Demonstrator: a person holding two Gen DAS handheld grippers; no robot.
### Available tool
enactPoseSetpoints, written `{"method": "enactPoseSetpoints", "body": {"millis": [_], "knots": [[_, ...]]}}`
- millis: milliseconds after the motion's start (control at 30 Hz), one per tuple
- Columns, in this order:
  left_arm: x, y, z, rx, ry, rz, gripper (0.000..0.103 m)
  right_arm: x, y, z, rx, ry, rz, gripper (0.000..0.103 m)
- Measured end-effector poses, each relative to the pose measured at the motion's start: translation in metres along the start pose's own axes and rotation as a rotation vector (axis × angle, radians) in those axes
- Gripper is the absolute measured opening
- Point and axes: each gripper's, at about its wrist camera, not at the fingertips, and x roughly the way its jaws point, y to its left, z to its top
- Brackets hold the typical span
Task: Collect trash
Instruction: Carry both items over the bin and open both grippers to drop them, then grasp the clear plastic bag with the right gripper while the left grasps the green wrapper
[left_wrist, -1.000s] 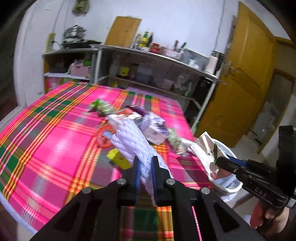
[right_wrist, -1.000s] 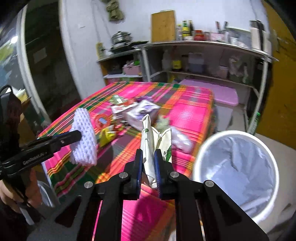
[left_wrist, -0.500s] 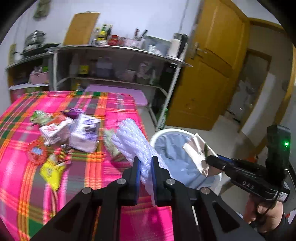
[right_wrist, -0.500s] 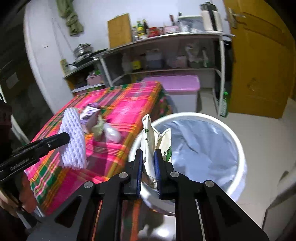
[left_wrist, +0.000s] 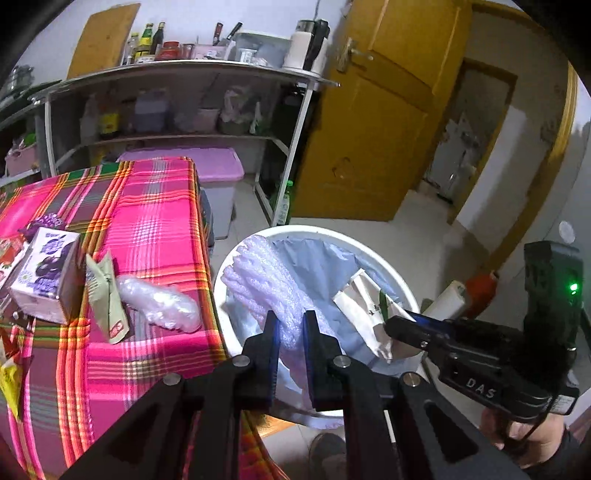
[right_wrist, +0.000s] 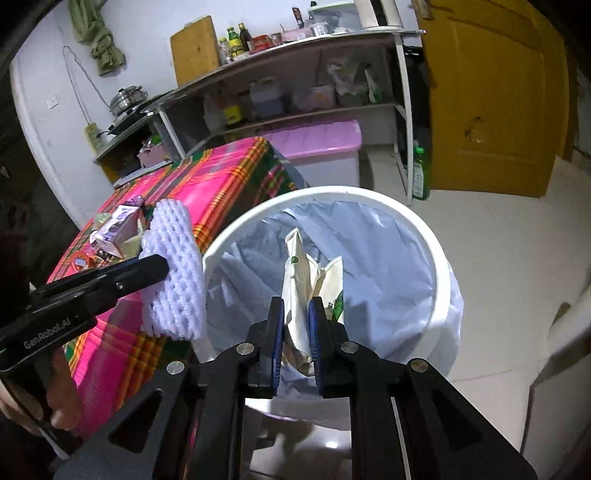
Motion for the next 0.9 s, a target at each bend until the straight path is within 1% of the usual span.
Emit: {"method": "enactPoseSetpoints", "body": {"millis": [100, 133, 167, 233, 300, 367, 433, 533, 633, 733, 900], "knots": [[0.008, 0.002, -0.001, -0.015, 0.025, -0.025, 0.014, 0.002, -0.004, -0.001, 0.005, 0.005, -0.001, 0.017], [0.009, 0.003, -0.001, -0.018, 0.029, -0.020, 0.015, 0.002, -0.004, -0.002, 0.002, 0.003, -0.006, 0.023], [0.012, 0.005, 0.000, -0.022, 0.032, -0.016, 0.016, 0.002, -0.002, -0.002, 0.001, 0.001, -0.009, 0.032], [0.014, 0.008, 0.000, -0.038, 0.035, -0.026, 0.018, 0.001, -0.002, -0.002, 0.005, -0.006, -0.011, 0.041], [0.014, 0.012, -0.001, -0.053, 0.038, -0.036, 0.021, -0.001, -0.002, -0.002, 0.010, -0.011, -0.010, 0.041], [0.012, 0.014, -0.002, -0.063, 0.030, -0.044, 0.029, -0.003, -0.001, -0.002, 0.011, -0.018, -0.014, 0.041], [0.010, 0.016, 0.000, -0.070, 0.022, -0.050, 0.033, -0.007, -0.001, -0.001, 0.014, -0.026, -0.019, 0.041], [0.004, 0.018, -0.001, -0.079, 0.012, -0.049, 0.033, -0.012, 0.000, -0.001, 0.021, -0.036, -0.015, 0.041], [-0.010, 0.022, -0.003, -0.092, -0.019, -0.050, 0.033, -0.018, 0.004, -0.001, 0.012, -0.051, -0.005, 0.041], [-0.027, 0.024, -0.007, -0.090, -0.050, -0.025, 0.033, -0.025, 0.014, -0.002, -0.009, -0.065, 0.010, 0.041], [-0.059, 0.029, -0.020, -0.079, -0.096, 0.040, 0.033, -0.033, 0.033, -0.002, -0.049, -0.083, 0.036, 0.041]]}}
